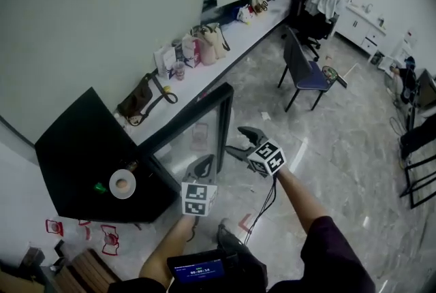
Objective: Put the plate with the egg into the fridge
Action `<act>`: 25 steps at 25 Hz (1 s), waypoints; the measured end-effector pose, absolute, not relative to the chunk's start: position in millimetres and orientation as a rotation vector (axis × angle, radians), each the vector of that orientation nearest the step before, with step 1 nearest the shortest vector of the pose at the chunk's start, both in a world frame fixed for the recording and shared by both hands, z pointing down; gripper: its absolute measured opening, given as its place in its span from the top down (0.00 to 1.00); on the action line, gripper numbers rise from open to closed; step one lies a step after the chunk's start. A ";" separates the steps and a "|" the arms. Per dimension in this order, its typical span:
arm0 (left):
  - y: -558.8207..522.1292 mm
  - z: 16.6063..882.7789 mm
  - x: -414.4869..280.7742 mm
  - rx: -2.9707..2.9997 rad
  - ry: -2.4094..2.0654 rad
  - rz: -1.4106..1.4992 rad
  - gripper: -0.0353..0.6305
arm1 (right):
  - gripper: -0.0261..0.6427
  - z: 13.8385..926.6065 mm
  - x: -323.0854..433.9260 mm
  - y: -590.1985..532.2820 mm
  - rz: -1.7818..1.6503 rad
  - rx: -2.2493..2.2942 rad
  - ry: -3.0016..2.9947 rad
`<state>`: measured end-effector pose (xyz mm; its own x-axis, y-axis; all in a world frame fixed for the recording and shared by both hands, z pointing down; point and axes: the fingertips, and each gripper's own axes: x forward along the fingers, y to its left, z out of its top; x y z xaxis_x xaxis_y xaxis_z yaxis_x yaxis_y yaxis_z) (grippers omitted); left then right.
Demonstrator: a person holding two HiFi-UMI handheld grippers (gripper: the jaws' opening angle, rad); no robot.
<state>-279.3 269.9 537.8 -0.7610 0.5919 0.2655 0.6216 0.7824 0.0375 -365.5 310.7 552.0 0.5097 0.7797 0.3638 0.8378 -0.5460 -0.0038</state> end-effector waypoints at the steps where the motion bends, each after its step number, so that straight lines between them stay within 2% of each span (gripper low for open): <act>1: 277.4 539.3 -290.4 -0.954 -2.729 -0.180 0.93 | 0.45 553.2 -375.6 326.3 -0.500 -2.590 -1.349; 7: 325.4 540.6 -313.5 -1.083 -2.655 -0.204 0.93 | 0.34 555.8 -390.7 410.2 -0.581 -2.699 -1.096; 17: 331.0 546.8 -293.1 -1.222 -2.588 -0.235 0.93 | 0.33 556.3 -377.2 427.2 -0.575 -2.765 -1.062; 25: 296.8 544.8 -287.0 -1.201 -2.624 -0.233 0.93 | 0.34 556.7 -395.4 368.7 -0.608 -2.718 -1.217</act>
<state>-287.0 296.8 544.8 -0.6309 0.7208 0.2872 0.7601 0.6485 0.0423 -395.4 368.7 556.7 0.6002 0.6941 0.3974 0.7349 -0.6747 0.0685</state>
